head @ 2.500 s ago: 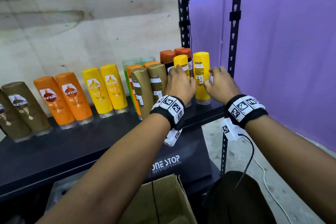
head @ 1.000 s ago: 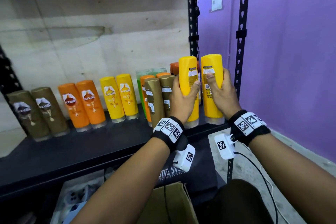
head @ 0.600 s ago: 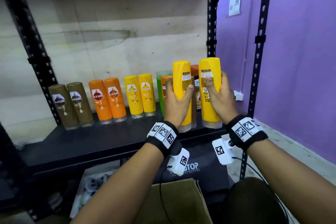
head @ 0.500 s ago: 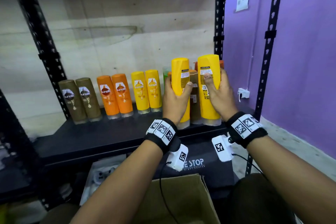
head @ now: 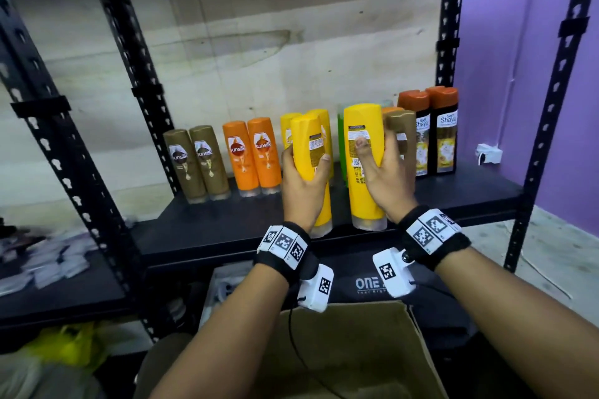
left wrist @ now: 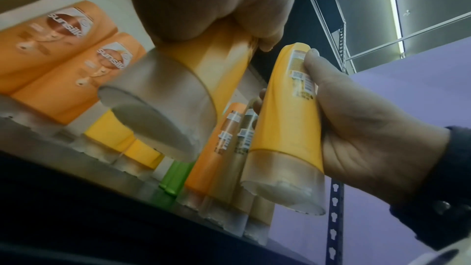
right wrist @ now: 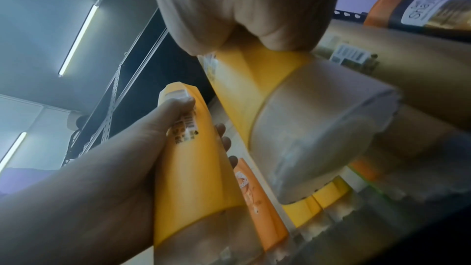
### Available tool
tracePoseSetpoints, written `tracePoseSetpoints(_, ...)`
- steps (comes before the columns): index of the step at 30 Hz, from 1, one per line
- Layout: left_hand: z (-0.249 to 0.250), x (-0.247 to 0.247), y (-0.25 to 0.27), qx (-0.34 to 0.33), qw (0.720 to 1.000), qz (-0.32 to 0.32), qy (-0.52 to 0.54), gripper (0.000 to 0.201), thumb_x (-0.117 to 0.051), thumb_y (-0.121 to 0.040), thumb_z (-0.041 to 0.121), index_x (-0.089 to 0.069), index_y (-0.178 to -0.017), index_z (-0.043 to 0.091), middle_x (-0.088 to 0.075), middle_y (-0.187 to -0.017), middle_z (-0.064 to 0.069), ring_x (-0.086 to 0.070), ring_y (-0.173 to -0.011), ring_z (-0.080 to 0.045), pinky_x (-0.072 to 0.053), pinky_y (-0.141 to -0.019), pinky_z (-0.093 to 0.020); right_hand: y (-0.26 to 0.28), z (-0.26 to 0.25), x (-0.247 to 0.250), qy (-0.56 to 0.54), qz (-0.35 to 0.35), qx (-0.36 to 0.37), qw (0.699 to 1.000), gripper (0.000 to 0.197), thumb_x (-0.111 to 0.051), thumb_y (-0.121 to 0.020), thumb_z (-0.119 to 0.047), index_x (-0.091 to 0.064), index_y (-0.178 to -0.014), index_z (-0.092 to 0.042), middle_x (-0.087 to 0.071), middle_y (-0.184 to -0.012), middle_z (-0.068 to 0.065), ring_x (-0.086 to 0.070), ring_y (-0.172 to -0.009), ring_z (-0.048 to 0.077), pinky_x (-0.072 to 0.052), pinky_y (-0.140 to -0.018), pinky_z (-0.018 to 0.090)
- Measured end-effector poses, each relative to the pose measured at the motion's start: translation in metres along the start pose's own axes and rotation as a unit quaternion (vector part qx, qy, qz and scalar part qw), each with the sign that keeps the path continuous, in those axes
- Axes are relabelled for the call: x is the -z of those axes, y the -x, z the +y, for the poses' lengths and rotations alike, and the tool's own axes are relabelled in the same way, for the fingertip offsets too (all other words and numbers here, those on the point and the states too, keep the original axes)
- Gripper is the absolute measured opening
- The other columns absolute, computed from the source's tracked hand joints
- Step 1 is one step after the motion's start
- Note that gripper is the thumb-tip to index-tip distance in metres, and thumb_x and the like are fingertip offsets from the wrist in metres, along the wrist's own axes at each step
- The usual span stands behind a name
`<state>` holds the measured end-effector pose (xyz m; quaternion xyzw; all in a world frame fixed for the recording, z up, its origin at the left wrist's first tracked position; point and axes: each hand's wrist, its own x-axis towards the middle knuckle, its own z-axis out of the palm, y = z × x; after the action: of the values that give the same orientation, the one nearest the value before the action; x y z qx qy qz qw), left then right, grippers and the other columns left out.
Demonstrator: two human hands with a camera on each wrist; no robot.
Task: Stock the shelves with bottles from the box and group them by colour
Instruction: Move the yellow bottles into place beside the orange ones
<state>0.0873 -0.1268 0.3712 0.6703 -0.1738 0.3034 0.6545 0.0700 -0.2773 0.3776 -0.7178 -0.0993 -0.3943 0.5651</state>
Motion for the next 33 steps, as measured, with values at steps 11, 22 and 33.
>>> tracePoseSetpoints(11, -0.026, 0.01, -0.001, 0.006, 1.0, 0.013, 0.002, 0.045, -0.07, -0.093, 0.039, -0.045, -0.13, 0.038, -0.064, -0.115, 0.024, -0.064, -0.102, 0.008, -0.051, -0.081, -0.011, 0.008, 0.026, -0.025, -0.041, -0.031, -0.014, 0.999, 0.047, -0.05, -0.096, -0.063, -0.047, -0.135, -0.035, -0.065, -0.121, -0.022, -0.063, -0.113, 0.001, -0.053, -0.099, 0.039)
tracePoseSetpoints(22, -0.047, 0.005, -0.023, 0.019, 0.999, 0.022, 0.025, 0.042, -0.071, -0.092, 0.035, -0.046, -0.125, 0.044, -0.065, -0.111, 0.032, -0.066, -0.104, 0.005, -0.052, -0.082, -0.012, -0.006, 0.048, -0.046, -0.02, -0.035, -0.023, 0.999, 0.06, -0.045, -0.096, -0.065, -0.039, -0.145, -0.031, -0.064, -0.132, -0.011, -0.063, -0.115, 0.005, -0.052, -0.1, 0.036)
tracePoseSetpoints(33, -0.069, -0.003, -0.033, 0.001, 0.999, 0.036, 0.011, 0.04, -0.072, -0.092, 0.035, -0.048, -0.121, 0.049, -0.066, -0.114, 0.027, -0.066, -0.106, 0.002, -0.055, -0.087, -0.019, -0.011, 0.064, -0.065, -0.045, 0.002, -0.003, 0.999, 0.061, -0.056, -0.092, -0.064, -0.039, -0.143, -0.036, -0.062, -0.121, -0.03, -0.059, -0.111, -0.013, -0.044, -0.088, 0.003)
